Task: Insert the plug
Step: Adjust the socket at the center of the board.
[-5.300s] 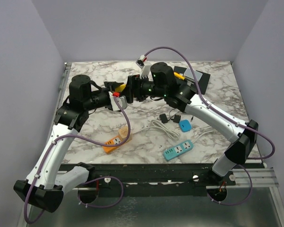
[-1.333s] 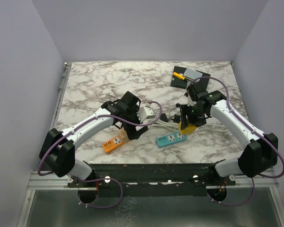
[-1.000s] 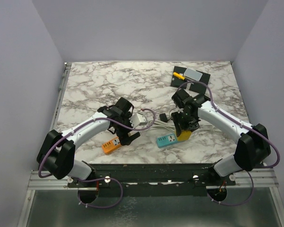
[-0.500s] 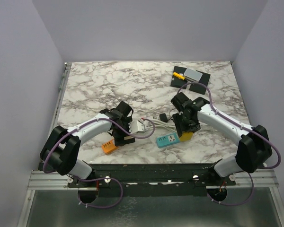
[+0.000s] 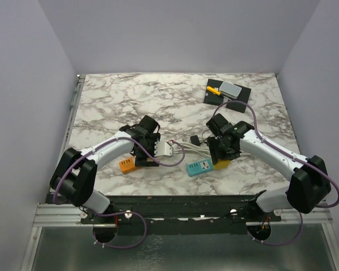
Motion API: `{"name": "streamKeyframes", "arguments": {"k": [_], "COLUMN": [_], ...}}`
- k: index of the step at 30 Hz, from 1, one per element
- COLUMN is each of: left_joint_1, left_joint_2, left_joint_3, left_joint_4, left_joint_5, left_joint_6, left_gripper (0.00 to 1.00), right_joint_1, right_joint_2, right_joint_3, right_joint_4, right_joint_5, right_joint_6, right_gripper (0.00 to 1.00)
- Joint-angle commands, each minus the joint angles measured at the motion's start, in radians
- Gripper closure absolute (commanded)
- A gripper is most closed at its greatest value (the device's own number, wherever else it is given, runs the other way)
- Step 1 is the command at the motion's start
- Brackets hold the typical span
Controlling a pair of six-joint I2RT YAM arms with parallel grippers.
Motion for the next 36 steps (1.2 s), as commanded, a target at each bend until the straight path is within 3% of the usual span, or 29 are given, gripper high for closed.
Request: {"name": "streamKeyframes", "arguments": {"k": [1,10,15,25,36], "left_joint_1": [0.004,-0.012,-0.129,-0.332,-0.390], "left_joint_2": [-0.028,-0.104,-0.032,0.083,0.308], "left_joint_3": [0.080,0.245,0.324,0.206,0.252], "left_joint_4": [-0.042,-0.135,-0.129,0.223,0.375], "left_joint_5": [0.068,0.197,0.237,0.197,0.232], "left_joint_6": [-0.062,-0.265,-0.405,-0.660,-0.655], "left_gripper": [0.01,0.01,0.01,0.01,0.01], "right_joint_1": [0.009,0.010,0.010,-0.024,-0.103], "right_joint_2": [-0.022,-0.058,-0.049,-0.086,-0.178], "right_joint_3": [-0.005,0.032,0.020,0.043,0.010], "right_joint_4": [0.043,0.039,0.054,0.046,-0.009], "right_joint_5": [0.000,0.021,0.039,0.088,0.099], "right_joint_6": [0.032,0.013,0.005,0.070,0.145], "right_gripper": [0.99,0.99,0.99,0.99,0.99]}}
